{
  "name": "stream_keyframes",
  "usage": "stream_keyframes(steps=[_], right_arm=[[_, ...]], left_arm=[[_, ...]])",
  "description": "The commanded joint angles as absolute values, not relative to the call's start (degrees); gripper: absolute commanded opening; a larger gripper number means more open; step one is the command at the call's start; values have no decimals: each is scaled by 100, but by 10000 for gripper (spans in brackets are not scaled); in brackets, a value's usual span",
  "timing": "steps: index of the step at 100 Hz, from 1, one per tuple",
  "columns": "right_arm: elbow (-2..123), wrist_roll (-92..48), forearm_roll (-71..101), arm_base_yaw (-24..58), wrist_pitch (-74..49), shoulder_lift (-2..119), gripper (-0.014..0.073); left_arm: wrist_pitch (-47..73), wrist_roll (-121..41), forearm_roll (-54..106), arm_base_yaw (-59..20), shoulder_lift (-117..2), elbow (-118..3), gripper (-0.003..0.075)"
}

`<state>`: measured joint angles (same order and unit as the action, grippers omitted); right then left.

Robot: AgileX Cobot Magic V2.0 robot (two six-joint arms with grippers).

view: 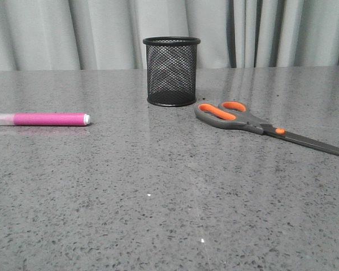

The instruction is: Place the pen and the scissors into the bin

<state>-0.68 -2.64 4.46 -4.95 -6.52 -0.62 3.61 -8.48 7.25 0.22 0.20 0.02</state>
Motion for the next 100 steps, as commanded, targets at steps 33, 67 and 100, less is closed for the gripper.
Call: stream_keyframes(steps=[33,67,100], right_arm=[[-142,-250,2506,-531,368,-181,-48],[427,-331,3004,-531,-574,-16,-48],[2217,-814,2352,-531,-2291,2101,-48]], left_arm=[[-118,-821,3236,25,198,263,-19],[225,-862,4481,25,174,-260,-19],[1929,-896,2526,25,-1484,-2264,-19]])
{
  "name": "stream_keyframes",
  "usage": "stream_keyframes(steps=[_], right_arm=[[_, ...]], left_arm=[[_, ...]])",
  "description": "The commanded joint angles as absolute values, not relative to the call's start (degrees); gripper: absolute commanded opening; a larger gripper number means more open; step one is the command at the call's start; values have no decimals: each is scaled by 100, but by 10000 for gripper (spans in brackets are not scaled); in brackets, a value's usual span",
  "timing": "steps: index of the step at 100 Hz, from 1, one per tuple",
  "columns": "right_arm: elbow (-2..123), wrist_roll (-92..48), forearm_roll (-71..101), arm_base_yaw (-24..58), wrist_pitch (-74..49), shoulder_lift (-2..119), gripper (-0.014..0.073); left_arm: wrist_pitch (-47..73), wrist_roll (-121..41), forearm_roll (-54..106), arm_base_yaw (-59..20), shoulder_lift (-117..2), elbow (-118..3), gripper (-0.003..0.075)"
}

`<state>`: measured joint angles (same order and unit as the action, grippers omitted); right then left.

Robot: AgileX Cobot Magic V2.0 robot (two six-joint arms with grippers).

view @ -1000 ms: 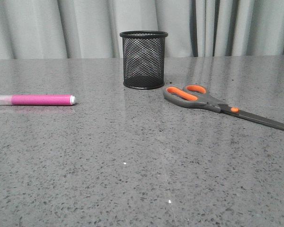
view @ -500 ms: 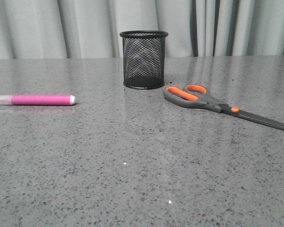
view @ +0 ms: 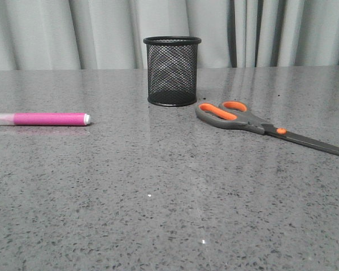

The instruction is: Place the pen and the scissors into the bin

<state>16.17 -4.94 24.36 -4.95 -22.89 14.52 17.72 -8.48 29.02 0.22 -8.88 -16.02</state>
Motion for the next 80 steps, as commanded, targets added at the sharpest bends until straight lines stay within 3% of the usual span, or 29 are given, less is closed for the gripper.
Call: stream_keyframes(steps=[1,26,35,44,55,64,80], right_arm=[[2257,-837,2352,-531,-2346,2156,-48],[3358,-1280,2366,-483,-3133,3614,-44],[3537,-1465,2431,-483,-3212,3845,30],[3657,-1548,2513,-483,-3271,3995,202],[3718,-1570,2544,-483,-3293,4111,426],[3718,-1617,2557,-483,-3293,4120,453],[3718,-1750,2598,-483,-3293,4120,453]], left_arm=[[1962,-888,2480,25,-1585,-2310,-19],[2785,-1556,2462,25,-2996,-3357,-18],[2794,-1663,2587,25,-3315,-3467,-4],[2794,-2019,2874,25,-3605,-3542,87],[2810,-2451,3337,25,-3960,-3683,270],[2907,-2921,3731,25,-4226,-3830,384],[3364,-4382,4660,25,-4929,-4196,376]])
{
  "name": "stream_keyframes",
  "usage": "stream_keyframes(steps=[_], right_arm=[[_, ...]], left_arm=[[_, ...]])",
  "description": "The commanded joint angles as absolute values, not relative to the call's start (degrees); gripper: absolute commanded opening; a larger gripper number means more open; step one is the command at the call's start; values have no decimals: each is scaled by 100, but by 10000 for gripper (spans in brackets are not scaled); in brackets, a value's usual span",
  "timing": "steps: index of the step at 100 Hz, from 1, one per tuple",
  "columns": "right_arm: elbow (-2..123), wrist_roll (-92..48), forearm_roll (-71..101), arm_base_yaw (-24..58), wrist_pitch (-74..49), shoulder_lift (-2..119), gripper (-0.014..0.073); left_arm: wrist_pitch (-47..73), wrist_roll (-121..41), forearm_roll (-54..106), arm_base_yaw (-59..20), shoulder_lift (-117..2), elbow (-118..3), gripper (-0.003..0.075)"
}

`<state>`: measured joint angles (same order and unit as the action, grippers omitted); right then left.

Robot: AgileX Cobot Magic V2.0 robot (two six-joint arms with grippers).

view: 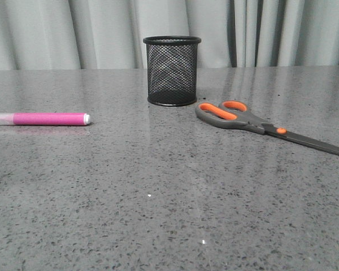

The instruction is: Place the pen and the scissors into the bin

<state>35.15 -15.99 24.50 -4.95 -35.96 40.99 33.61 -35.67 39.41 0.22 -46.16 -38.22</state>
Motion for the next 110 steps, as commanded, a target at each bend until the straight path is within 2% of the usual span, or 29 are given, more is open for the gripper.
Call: stream_keyframes(steps=[1,27,47,75,110], right_arm=[[3718,-1749,2601,-483,-3293,4120,453],[3718,-1892,2689,-483,-3293,4120,453],[3718,-1954,2689,-483,-3314,4120,453],[3718,-1998,2689,-483,-3314,4120,453],[3718,-2043,2689,-483,-3314,4120,453]], left_arm=[[3398,-4454,4701,25,-5009,-4239,375],[4874,-7068,5131,12,-6730,-5313,356],[5344,-8595,4874,-370,-7911,-6084,356],[5326,-8816,3713,-956,-9026,-6882,356],[5344,-8816,3509,-993,-9723,-7193,356]])
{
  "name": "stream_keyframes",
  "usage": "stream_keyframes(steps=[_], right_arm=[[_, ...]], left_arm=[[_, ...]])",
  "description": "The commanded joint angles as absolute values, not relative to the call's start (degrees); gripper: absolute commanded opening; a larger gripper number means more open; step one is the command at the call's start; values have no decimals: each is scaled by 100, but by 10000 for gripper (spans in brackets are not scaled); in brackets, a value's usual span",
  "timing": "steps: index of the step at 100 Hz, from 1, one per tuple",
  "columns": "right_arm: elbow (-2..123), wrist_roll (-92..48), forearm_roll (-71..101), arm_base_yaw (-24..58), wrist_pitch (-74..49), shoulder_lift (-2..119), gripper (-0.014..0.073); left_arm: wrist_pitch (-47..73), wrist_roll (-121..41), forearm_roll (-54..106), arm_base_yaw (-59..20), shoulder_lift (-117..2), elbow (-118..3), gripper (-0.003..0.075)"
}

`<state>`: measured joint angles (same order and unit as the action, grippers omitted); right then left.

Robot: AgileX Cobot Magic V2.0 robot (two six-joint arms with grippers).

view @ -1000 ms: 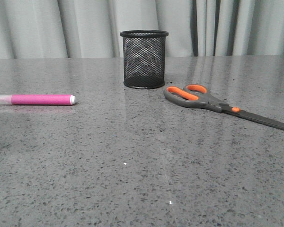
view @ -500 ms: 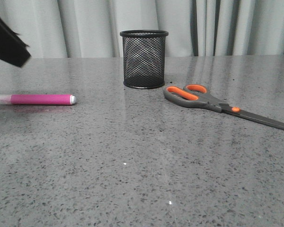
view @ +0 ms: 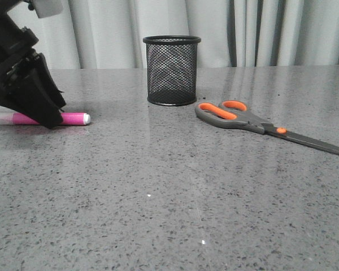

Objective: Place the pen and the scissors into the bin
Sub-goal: 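Lower the left gripper onto the pink marker and close on it, then lift the pink marker with the left gripper and drop it into the mesh cup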

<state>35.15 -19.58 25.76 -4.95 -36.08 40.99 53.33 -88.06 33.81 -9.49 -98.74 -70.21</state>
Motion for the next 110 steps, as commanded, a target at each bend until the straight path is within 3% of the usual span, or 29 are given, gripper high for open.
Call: stream_keyframes(steps=[1,15,20,33,58,77,89,110], right_arm=[[3718,-2043,2689,-483,-3314,4120,453],[3718,-2043,2689,-483,-3314,4120,453],[3718,-2043,2689,-483,-3314,4120,453],[3718,-2043,2689,-483,-3314,4120,453],[3718,-2043,2689,-483,-3314,4120,453],[3718,-2043,2689,-483,-3314,4120,453],[3718,-2043,2689,-483,-3314,4120,453],[3718,-2043,2711,-483,-3314,4120,453]], left_arm=[[5360,-8816,3494,-993,-9738,-7193,356],[5513,-8816,3218,-993,-9777,-7193,309],[5574,-8816,3107,-993,-9788,-7193,246],[5771,-8816,2939,-993,-9793,-7193,-17],[5970,-8816,3876,-993,-9530,-7745,-19],[5724,-8816,6186,-1008,-9304,-8421,-20],[5274,-9076,8083,-1251,-9316,-8473,-19],[3749,-9819,9074,-2117,-9532,-8495,-19]])
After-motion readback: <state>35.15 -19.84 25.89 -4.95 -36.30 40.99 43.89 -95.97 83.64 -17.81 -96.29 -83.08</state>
